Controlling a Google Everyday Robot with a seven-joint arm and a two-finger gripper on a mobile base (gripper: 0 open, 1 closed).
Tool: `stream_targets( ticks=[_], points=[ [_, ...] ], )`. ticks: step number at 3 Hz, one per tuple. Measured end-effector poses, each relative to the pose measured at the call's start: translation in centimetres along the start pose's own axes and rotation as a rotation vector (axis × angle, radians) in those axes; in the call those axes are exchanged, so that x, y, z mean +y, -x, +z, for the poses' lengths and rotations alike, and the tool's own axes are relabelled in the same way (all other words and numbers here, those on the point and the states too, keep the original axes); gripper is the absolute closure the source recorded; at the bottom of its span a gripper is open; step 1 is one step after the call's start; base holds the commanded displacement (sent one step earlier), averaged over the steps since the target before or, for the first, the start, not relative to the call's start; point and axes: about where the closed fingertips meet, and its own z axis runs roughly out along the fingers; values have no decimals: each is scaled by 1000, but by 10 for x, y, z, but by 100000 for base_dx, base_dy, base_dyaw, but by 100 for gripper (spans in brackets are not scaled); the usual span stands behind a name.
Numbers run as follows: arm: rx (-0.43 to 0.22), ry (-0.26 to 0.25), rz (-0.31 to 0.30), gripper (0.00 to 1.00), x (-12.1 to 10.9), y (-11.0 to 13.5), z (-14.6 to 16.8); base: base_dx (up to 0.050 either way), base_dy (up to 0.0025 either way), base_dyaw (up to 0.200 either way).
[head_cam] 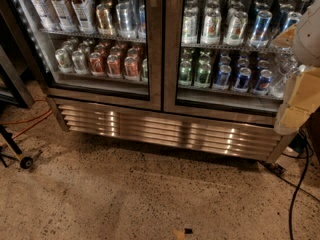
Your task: Open right fridge door
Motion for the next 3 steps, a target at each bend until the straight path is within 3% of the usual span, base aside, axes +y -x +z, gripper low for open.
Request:
stream_targets(
  ticks=[1,2,3],
  points=[
    [0,0,0,0,0,0,0,3538,248,14001],
    [0,0,0,0,0,0,0,4381,-211,-9637],
    [0,0,0,0,0,0,0,4904,-4,86]
  ],
)
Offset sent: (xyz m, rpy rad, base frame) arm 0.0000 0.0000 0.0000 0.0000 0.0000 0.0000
